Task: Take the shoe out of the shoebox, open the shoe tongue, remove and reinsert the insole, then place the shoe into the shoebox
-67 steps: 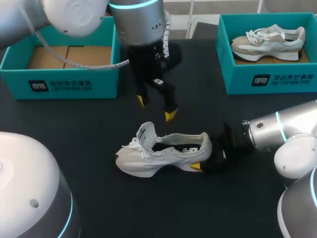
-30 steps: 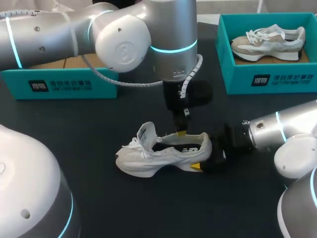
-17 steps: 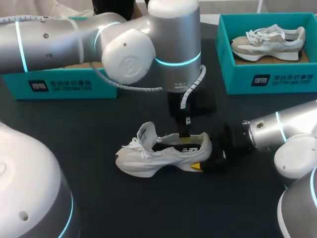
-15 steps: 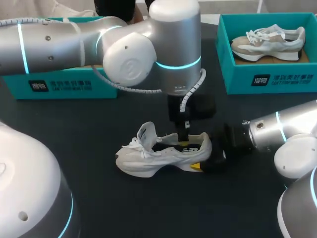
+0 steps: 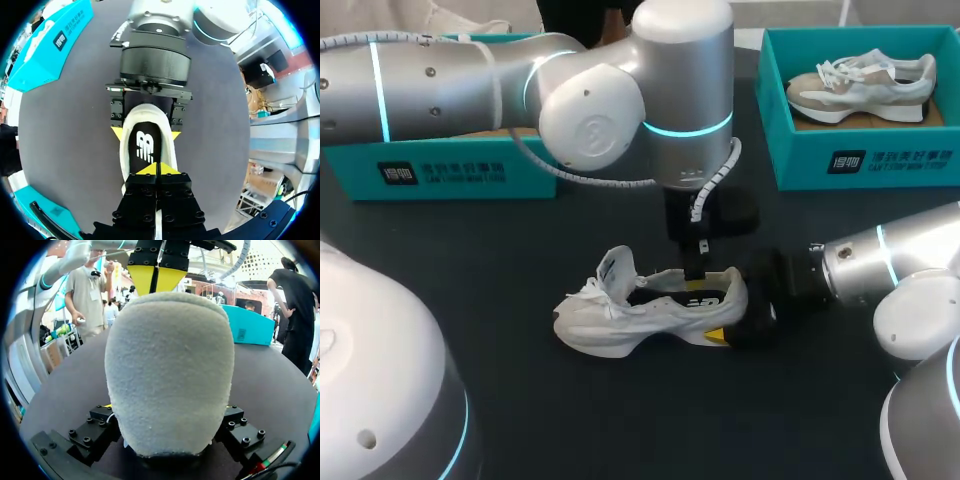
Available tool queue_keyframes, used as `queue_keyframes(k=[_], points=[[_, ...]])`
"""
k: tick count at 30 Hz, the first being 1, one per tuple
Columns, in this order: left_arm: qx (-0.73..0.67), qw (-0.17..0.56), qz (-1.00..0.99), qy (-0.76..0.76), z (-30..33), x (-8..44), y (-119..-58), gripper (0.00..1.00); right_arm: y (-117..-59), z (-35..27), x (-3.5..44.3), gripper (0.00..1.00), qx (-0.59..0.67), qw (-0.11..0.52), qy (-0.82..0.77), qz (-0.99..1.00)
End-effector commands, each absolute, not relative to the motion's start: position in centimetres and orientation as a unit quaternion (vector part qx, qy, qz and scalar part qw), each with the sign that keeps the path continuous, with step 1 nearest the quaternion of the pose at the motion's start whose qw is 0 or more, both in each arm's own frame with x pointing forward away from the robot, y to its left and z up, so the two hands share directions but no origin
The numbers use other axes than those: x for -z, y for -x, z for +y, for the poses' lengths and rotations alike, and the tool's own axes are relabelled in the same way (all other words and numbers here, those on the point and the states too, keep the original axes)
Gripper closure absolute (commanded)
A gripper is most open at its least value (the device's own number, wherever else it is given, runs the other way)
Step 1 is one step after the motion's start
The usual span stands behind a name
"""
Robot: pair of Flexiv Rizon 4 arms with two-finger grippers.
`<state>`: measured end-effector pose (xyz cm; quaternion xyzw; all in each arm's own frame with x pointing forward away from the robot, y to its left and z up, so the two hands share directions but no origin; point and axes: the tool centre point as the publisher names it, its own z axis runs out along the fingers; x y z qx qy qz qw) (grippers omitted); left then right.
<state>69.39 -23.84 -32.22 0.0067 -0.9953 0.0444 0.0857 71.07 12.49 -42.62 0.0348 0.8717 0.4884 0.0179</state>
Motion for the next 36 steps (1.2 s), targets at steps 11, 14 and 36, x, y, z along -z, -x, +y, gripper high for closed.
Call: queue_keyframes(k=[11, 14, 36], points=[[-0.057, 0.078, -0.995, 0.017, -23.8, 36.0, -69.5, 1.00, -71.1, 12.8, 43.3, 1.00, -0.486, 0.019, -0.036, 0.873], [-0.054, 0.079, -0.995, 0.020, -23.6, 36.8, -69.6, 1.00, -71.1, 12.8, 43.3, 1.00, -0.486, 0.019, -0.036, 0.873], [-0.082, 0.101, -0.990, 0.053, -22.4, 39.9, -68.1, 0.75, -71.1, 12.8, 43.3, 1.00, -0.486, 0.019, -0.036, 0.873]])
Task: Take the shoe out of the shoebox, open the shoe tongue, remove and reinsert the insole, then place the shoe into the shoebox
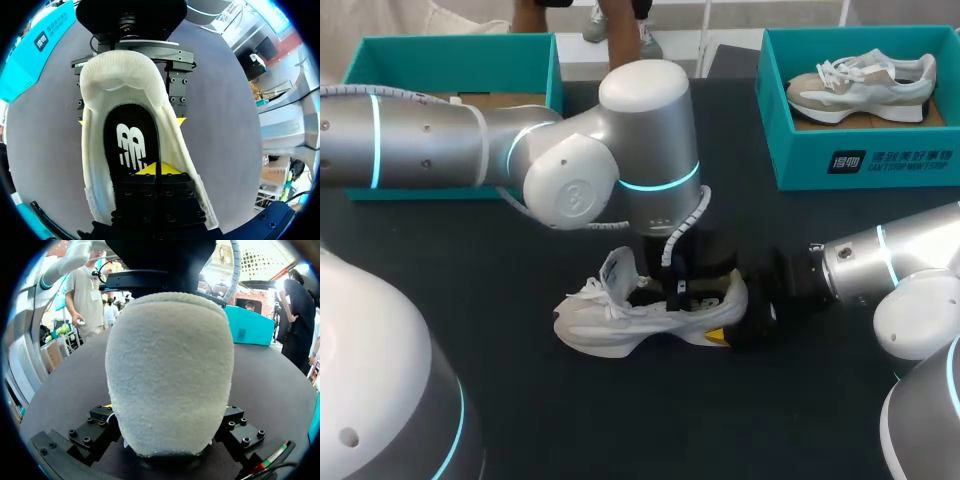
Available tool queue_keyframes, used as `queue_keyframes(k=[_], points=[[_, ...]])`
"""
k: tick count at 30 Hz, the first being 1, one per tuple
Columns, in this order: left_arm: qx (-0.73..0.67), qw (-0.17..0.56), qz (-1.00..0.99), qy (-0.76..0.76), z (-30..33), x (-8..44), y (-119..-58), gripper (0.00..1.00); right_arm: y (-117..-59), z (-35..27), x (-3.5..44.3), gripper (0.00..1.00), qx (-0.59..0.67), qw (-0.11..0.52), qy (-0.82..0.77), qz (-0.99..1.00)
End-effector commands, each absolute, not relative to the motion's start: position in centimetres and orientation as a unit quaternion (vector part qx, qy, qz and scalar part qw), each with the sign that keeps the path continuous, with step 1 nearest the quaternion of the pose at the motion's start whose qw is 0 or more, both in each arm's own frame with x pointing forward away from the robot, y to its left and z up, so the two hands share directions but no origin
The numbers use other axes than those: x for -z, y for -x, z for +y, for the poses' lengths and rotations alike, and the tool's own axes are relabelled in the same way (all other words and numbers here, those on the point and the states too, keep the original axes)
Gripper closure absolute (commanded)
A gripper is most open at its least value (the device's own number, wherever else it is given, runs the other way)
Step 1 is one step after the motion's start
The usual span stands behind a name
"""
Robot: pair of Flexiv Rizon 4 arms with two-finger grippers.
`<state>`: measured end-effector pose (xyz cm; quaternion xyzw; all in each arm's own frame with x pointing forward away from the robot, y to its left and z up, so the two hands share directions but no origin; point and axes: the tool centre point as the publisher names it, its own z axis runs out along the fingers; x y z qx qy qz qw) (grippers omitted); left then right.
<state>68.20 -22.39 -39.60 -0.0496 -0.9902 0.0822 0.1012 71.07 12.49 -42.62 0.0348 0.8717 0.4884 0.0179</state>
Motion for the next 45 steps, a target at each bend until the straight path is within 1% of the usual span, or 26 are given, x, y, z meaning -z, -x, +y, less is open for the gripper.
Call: queue_keyframes(k=[1, 2, 4, 6, 11, 17, 19, 20, 21, 22, 26, 29, 45], points=[[-0.084, 0.098, -0.990, 0.054, -22.4, 40.0, -68.1, 0.70, -71.1, 12.8, 43.3, 1.00, -0.486, 0.019, -0.036, 0.873], [-0.085, 0.097, -0.990, 0.056, -22.4, 40.0, -68.1, 0.67, -71.1, 12.8, 43.3, 1.00, -0.486, 0.019, -0.036, 0.873], [-0.087, 0.093, -0.990, 0.057, -22.4, 40.1, -68.0, 0.67, -71.1, 12.8, 43.3, 1.00, -0.486, 0.019, -0.036, 0.873], [-0.088, 0.090, -0.990, 0.057, -22.4, 40.1, -68.0, 0.67, -71.1, 12.8, 43.3, 1.00, -0.486, 0.019, -0.036, 0.873], [-0.082, 0.074, -0.992, 0.054, -22.7, 41.1, -68.1, 0.73, -71.1, 12.8, 43.3, 1.00, -0.486, 0.019, -0.036, 0.873], [-0.084, 0.050, -0.994, 0.056, -23.0, 42.6, -68.1, 0.70, -71.1, 12.8, 43.3, 1.00, -0.486, 0.019, -0.036, 0.873], [-0.082, 0.043, -0.994, 0.057, -23.1, 43.0, -68.1, 0.71, -71.1, 12.8, 43.3, 1.00, -0.486, 0.019, -0.036, 0.873], [-0.082, 0.041, -0.994, 0.057, -23.1, 43.2, -68.2, 0.73, -71.1, 12.8, 43.3, 1.00, -0.486, 0.019, -0.036, 0.873], [-0.080, 0.039, -0.994, 0.056, -23.2, 43.4, -68.2, 0.77, -71.1, 12.8, 43.3, 1.00, -0.486, 0.019, -0.036, 0.873], [-0.079, 0.037, -0.995, 0.055, -23.2, 43.6, -68.3, 1.00, -71.1, 12.8, 43.3, 1.00, -0.486, 0.019, -0.036, 0.873], [-0.070, 0.023, -0.996, 0.045, -23.2, 43.9, -68.3, 1.00, -71.1, 12.8, 43.3, 1.00, -0.486, 0.019, -0.036, 0.873], [-0.076, 0.025, -0.996, 0.034, -22.8, 43.2, -68.3, 1.00, -71.1, 12.8, 43.3, 1.00, -0.486, 0.019, -0.036, 0.873], [-0.101, 0.117, -0.988, -0.015, -20.8, 36.4, -68.5, 1.00, -71.1, 12.8, 43.3, 1.00, -0.486, 0.019, -0.036, 0.873]])
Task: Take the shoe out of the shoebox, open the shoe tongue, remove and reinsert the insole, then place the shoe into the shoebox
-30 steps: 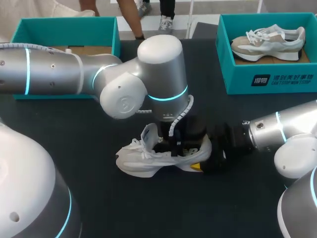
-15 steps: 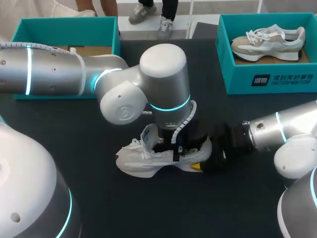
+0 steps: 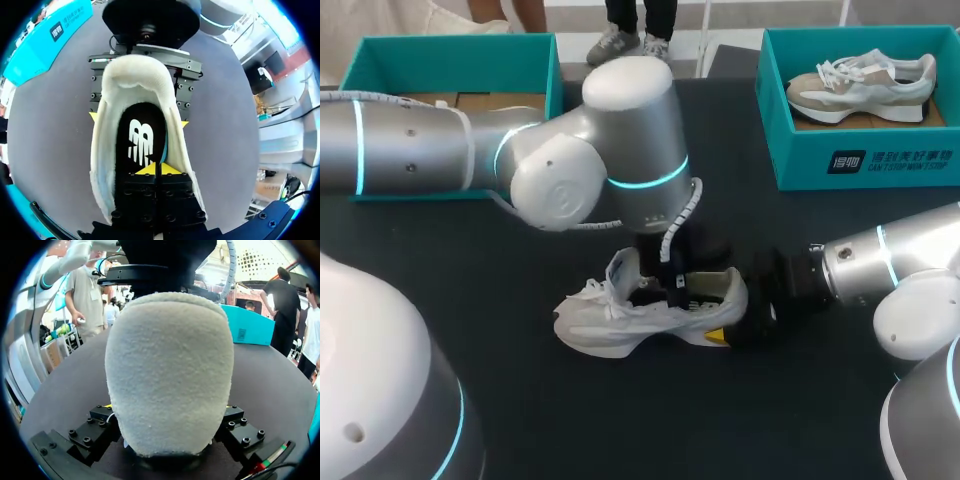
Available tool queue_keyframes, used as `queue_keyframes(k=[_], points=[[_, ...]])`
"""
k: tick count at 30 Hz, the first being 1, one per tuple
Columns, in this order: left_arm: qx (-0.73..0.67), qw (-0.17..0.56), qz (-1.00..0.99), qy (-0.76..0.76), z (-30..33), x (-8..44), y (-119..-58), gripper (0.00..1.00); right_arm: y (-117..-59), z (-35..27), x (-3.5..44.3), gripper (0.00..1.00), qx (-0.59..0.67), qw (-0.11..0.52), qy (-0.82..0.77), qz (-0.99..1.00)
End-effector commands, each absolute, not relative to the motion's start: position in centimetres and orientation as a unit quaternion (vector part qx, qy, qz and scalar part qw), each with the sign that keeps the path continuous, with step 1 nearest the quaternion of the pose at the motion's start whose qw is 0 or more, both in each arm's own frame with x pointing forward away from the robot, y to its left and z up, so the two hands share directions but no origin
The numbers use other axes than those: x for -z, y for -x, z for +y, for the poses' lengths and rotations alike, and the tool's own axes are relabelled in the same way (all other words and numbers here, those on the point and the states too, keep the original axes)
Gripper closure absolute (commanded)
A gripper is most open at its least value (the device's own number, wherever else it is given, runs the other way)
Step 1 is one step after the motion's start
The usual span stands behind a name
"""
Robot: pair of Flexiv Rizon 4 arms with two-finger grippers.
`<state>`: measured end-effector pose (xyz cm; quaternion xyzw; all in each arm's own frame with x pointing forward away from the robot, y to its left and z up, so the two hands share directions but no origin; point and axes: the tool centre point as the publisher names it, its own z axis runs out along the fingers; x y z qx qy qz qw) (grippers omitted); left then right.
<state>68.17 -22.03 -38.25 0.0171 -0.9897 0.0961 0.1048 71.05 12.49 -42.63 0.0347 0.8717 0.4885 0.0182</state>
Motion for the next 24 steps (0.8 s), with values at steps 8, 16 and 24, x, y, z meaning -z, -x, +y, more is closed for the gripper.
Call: queue_keyframes(k=[8, 16, 24], points=[[-0.111, 0.138, -0.984, -0.029, -20.0, 34.3, -68.3, 1.00, -71.1, 12.8, 43.3, 1.00, -0.486, 0.019, -0.036, 0.873], [-0.137, 0.152, -0.978, -0.050, -19.1, 32.4, -68.9, 1.00, -71.1, 12.8, 43.3, 1.00, -0.486, 0.019, -0.036, 0.873], [-0.175, 0.188, -0.965, -0.063, -18.7, 31.0, -70.0, 1.00, -71.1, 12.8, 43.3, 1.00, -0.486, 0.019, -0.036, 0.873]])
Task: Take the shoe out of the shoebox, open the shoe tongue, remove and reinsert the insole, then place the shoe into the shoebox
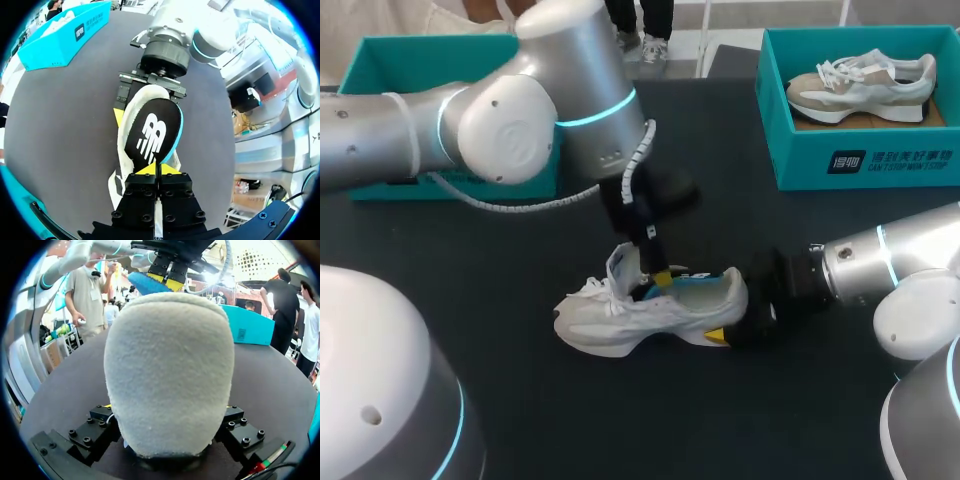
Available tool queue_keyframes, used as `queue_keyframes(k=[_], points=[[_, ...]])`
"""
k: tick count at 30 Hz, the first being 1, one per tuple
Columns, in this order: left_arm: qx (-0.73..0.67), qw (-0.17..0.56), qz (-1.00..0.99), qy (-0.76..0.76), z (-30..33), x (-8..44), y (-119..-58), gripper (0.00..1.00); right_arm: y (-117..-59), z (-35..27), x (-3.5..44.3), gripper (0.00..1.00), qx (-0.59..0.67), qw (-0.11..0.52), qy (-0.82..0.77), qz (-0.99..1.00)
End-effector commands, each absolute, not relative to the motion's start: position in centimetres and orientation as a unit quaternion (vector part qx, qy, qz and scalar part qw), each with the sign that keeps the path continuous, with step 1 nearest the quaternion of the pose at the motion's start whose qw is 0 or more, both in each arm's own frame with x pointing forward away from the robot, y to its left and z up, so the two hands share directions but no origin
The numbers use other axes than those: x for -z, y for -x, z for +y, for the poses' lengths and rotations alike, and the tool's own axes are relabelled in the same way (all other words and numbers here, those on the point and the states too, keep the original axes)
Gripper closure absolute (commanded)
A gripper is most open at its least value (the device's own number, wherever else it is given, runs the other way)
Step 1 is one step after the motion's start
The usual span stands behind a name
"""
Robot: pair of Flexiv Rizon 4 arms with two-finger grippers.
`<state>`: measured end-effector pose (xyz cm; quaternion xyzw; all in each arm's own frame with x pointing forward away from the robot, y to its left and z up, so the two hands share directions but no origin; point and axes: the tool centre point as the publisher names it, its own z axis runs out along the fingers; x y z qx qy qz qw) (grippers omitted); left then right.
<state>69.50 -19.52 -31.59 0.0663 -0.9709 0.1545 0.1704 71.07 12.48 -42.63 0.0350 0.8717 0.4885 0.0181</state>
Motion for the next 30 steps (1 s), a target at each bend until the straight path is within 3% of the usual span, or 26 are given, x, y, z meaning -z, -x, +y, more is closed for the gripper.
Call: queue_keyframes(k=[1, 17, 23, 26, 27, 28, 30], points=[[-0.177, 0.194, -0.963, -0.059, -19.1, 30.7, -70.2, 1.00, -71.1, 12.8, 43.3, 1.00, -0.486, 0.019, -0.036, 0.873], [-0.222, 0.190, -0.956, 0.007, -22.4, 28.8, -68.3, 1.00, -71.1, 12.8, 43.3, 1.00, -0.486, 0.019, -0.036, 0.873], [-0.267, 0.157, -0.950, 0.038, -23.1, 28.8, -68.3, 1.00, -71.1, 12.8, 43.3, 1.00, -0.486, 0.019, -0.036, 0.873], [-0.282, 0.105, -0.953, 0.038, -23.2, 29.3, -68.0, 1.00, -71.1, 12.8, 43.3, 1.00, -0.486, 0.019, -0.036, 0.873], [-0.286, 0.095, -0.952, 0.046, -23.3, 29.4, -67.9, 0.87, -71.1, 12.8, 43.3, 1.00, -0.486, 0.019, -0.036, 0.873], [-0.288, 0.083, -0.953, 0.047, -23.2, 29.6, -67.6, 0.66, -71.1, 12.8, 43.3, 1.00, -0.486, 0.019, -0.036, 0.873], [-0.284, 0.060, -0.956, 0.040, -23.4, 29.9, -67.4, 0.51, -71.1, 12.8, 43.3, 1.00, -0.486, 0.019, -0.036, 0.873]])
